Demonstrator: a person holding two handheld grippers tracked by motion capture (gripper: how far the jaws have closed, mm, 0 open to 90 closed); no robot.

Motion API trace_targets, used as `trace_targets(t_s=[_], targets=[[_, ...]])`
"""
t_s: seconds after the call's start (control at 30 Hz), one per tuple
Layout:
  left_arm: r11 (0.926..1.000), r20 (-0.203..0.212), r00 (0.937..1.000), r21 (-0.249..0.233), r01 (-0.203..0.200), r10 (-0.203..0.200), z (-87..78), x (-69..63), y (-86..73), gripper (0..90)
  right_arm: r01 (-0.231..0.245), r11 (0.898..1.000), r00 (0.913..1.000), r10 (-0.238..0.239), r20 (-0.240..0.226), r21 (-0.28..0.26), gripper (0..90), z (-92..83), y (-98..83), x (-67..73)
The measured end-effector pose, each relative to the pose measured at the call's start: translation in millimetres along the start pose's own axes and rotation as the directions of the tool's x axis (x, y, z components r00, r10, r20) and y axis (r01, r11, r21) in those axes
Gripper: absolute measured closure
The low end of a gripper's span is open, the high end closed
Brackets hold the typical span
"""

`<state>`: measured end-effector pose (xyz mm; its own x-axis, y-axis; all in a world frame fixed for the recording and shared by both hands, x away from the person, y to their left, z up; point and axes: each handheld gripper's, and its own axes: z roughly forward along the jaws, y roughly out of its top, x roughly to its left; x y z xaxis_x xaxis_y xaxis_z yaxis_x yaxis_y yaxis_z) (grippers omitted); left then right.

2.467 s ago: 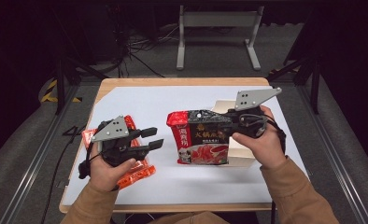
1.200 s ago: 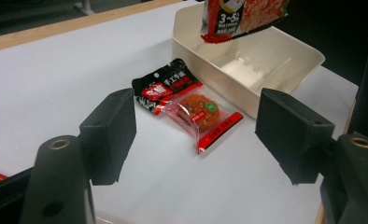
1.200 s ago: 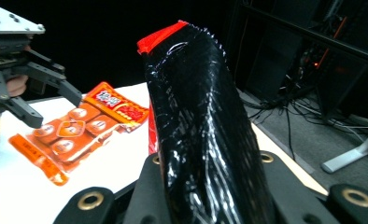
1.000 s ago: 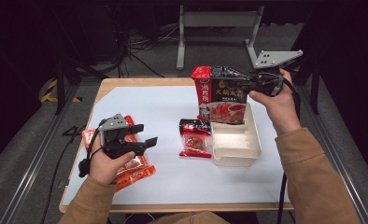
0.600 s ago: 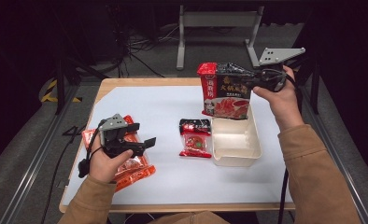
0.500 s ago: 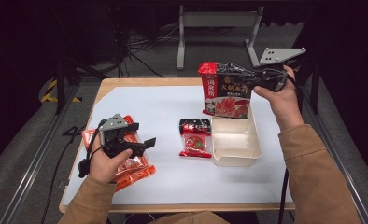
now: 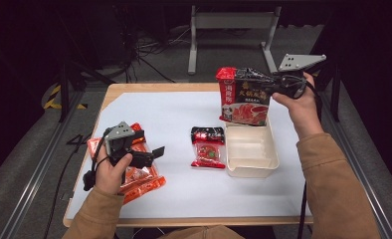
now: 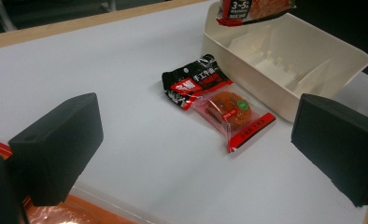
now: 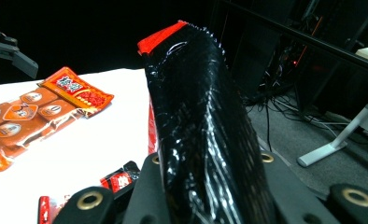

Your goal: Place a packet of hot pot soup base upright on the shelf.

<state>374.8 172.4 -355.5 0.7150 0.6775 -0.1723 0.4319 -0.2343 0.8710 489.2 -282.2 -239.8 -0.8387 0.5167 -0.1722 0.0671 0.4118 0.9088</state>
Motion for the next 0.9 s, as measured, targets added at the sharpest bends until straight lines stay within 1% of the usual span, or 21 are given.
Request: trace_targets(t_s=[0.03, 0.13, 0.23, 0.33, 0.37, 0.47, 0.53, 0.73, 0.8, 0.9], targets=[[1.0000, 0.000, 1.0000, -0.001, 0.001, -0.001, 0.1, -0.5, -0.3, 2.7, 0.001, 1.000, 1.0000, -0.001, 0.001, -0.002, 79.5, 0.9, -2.1, -0.7], [0.9999, -0.001, 0.9999, -0.006, -0.014, 0.014, -0.3, -0.2, -0.5, 2.7, 0.000, 1.000, 1.0000, 0.000, -0.003, -0.004, 79.5, 3.2, -7.2, -2.3], [0.9999, 0.008, 0.9999, -0.008, -0.013, 0.013, 0.6, -0.8, -1.1, 2.7, 0.000, 1.000, 1.0000, 0.000, -0.005, -0.001, 79.5, 5.1, -11.0, -3.6], [0.9997, 0.010, 0.9997, 0.012, -0.022, 0.022, 2.7, -1.9, -1.7, 2.2, 0.011, 1.000, 0.9999, -0.011, -0.003, 0.003, 79.5, 7.3, -15.3, -5.3], [0.9997, 0.010, 0.9997, 0.012, -0.022, 0.022, 2.7, -1.9, -1.7, 2.2, 0.011, 1.000, 0.9999, -0.011, -0.003, 0.003, 79.5, 7.3, -15.3, -5.3], [0.9994, 0.008, 0.9996, 0.022, -0.028, 0.027, 4.7, -3.1, -1.8, 2.1, 0.015, 1.000, 0.9998, -0.015, 0.011, 0.011, 79.4, 8.8, -19.9, -8.6], [0.9994, 0.008, 0.9996, 0.017, -0.028, 0.028, 4.7, -2.4, -1.8, 2.1, 0.015, 1.000, 0.9997, -0.015, 0.019, 0.015, 79.4, 10.1, -22.9, -10.2], [0.9996, 0.007, 0.9998, 0.021, -0.017, 0.017, 4.3, -2.2, -2.5, 2.2, 0.006, 0.999, 0.9993, -0.007, 0.035, 0.032, 79.2, 14.5, -32.5, -14.7], [0.9994, 0.004, 0.9996, 0.021, -0.027, 0.027, 4.4, -1.3, -2.3, 2.2, 0.003, 0.999, 0.9992, -0.004, 0.040, 0.032, 79.2, 15.7, -35.3, -15.7], [0.9993, 0.005, 0.9996, 0.023, -0.029, 0.029, 4.6, -0.9, -2.5, 2.2, -0.001, 0.999, 0.9990, -0.001, 0.045, 0.033, 79.0, 16.8, -37.6, -16.3]])
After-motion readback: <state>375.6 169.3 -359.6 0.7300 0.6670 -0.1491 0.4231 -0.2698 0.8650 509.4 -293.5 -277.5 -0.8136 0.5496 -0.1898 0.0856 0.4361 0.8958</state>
